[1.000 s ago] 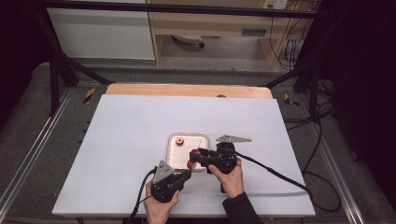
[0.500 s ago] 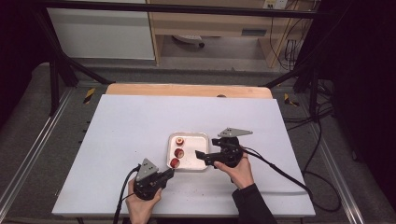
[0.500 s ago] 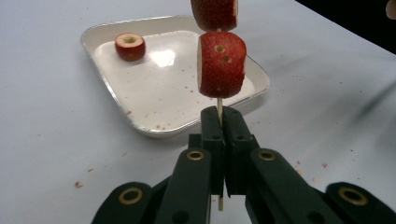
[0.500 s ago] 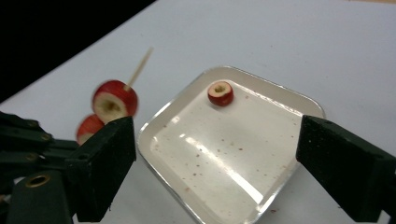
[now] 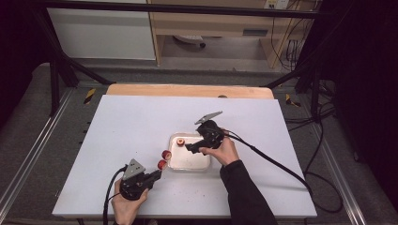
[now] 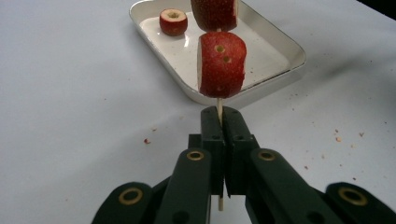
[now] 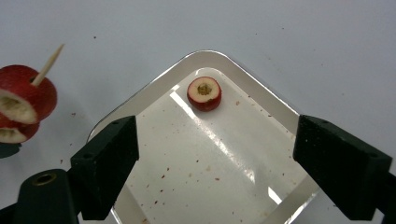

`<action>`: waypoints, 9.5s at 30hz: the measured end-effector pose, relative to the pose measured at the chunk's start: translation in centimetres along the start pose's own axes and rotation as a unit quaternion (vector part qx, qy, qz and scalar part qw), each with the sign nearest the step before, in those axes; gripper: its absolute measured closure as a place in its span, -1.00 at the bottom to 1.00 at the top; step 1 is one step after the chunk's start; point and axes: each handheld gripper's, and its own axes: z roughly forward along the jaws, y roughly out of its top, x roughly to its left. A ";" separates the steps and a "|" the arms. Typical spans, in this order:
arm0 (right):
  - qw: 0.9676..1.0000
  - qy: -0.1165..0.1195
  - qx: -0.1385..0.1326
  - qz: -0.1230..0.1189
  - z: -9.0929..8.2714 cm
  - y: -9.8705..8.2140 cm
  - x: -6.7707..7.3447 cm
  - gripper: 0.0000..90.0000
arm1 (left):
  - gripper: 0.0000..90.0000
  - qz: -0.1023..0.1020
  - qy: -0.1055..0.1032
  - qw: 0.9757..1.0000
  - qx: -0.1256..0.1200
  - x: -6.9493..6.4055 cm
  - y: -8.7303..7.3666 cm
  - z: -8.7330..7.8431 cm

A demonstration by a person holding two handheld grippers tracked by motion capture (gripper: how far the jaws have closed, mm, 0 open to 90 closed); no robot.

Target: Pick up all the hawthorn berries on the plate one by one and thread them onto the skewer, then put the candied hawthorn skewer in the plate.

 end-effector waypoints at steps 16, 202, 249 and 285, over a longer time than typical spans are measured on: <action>0.997 0.010 0.077 -0.014 4.7 3.2 -0.4 -0.45 | 0.96 -0.001 0.004 1.000 0.017 1.0 -0.6 -0.3; 0.977 0.011 -0.182 0.110 -6.7 -9.4 -2.0 -0.78 | 0.96 -0.032 -0.030 0.998 -0.051 -4.6 2.3 4.1; 0.994 -0.019 -0.094 0.046 -9.6 -19.6 -5.9 -0.94 | 0.96 0.059 0.006 0.995 0.079 -1.4 8.3 6.5; 0.994 -0.019 -0.098 0.051 -9.6 -19.8 -5.9 -0.94 | 0.77 0.082 0.043 0.983 0.160 -2.1 7.4 9.6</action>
